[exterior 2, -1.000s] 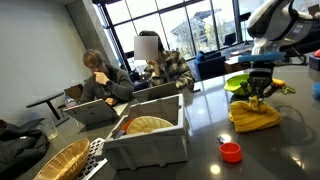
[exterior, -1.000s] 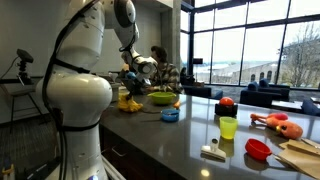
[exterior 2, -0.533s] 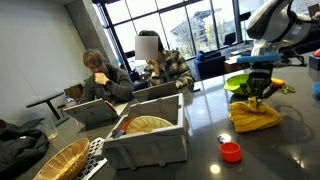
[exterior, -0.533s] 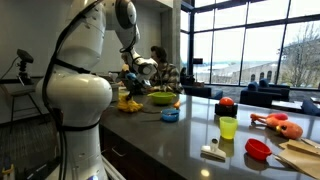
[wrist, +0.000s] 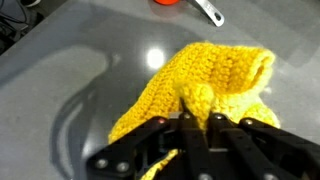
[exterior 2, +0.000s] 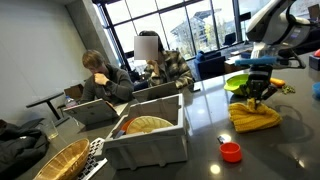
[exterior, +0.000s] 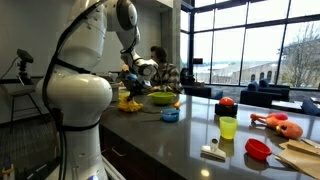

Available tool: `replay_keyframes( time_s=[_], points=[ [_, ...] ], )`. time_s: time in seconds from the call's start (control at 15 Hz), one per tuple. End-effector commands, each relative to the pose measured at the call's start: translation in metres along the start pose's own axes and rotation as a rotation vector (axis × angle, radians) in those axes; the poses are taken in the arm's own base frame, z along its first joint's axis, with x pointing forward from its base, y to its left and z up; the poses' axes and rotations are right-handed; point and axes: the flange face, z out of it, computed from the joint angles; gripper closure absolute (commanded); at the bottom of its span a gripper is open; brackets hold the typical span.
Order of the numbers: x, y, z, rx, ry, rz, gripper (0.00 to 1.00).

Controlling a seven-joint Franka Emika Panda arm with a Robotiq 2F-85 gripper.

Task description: Fold the yellow cloth in half

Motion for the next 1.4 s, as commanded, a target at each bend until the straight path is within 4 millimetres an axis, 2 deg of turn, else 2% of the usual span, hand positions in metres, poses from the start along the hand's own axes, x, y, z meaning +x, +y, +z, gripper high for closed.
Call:
replay_keyframes(
  time_s=[0.0, 0.53, 0.6, 0.73, 1.33],
  points=[
    [-0.0010, -0.0053, -0.0076, 0.045, 0.059, 0.041, 0.98],
    [-0.0034, -0.0110, -0.0082, 0.079, 0.155, 0.080, 0.98],
    [-0.0040, -0.0116, -0.0078, 0.078, 0.162, 0.079, 0.65],
    [-0.0052, -0.0125, -0.0077, 0.079, 0.177, 0.082, 0.60],
    [-0.0095, -0.0126, -0.0084, 0.076, 0.227, 0.091, 0.01]
  ],
)
